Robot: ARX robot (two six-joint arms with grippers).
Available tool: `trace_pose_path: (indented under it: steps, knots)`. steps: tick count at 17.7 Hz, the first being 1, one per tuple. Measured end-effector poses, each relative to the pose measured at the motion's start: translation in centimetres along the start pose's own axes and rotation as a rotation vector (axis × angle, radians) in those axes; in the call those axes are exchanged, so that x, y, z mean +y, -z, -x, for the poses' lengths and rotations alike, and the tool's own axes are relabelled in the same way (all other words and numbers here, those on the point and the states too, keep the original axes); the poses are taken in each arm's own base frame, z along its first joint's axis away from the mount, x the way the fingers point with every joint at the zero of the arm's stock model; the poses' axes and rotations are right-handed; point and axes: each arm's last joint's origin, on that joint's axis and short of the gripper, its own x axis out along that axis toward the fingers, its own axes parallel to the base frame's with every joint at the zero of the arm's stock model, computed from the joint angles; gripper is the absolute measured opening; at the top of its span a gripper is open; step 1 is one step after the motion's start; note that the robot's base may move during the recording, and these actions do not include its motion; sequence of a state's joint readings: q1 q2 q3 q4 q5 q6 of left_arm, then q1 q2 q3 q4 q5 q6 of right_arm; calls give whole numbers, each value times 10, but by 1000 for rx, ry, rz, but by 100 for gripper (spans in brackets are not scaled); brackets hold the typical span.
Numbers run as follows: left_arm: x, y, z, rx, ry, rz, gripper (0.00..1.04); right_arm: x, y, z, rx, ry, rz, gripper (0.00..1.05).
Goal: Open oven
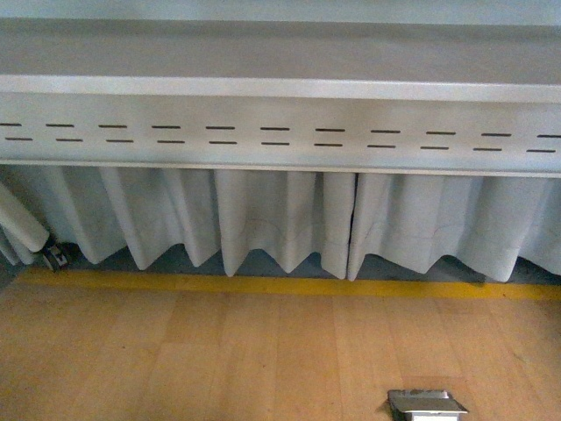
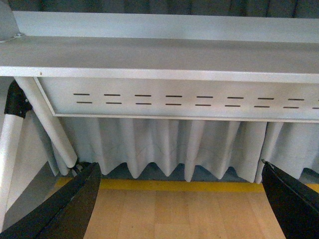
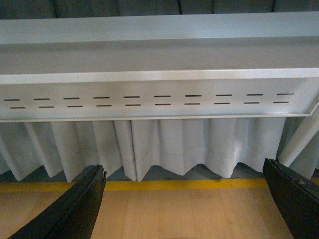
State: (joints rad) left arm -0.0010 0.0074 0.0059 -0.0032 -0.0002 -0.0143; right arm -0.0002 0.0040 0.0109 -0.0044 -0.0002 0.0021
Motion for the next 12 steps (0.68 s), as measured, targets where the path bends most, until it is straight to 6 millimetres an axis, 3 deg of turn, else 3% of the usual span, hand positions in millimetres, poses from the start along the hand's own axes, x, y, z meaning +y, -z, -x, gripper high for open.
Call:
trace_pose_path:
  steps: [12]
  knots:
    - [0, 0, 0, 4, 1, 0, 98, 0, 0, 0, 3, 0, 0, 98]
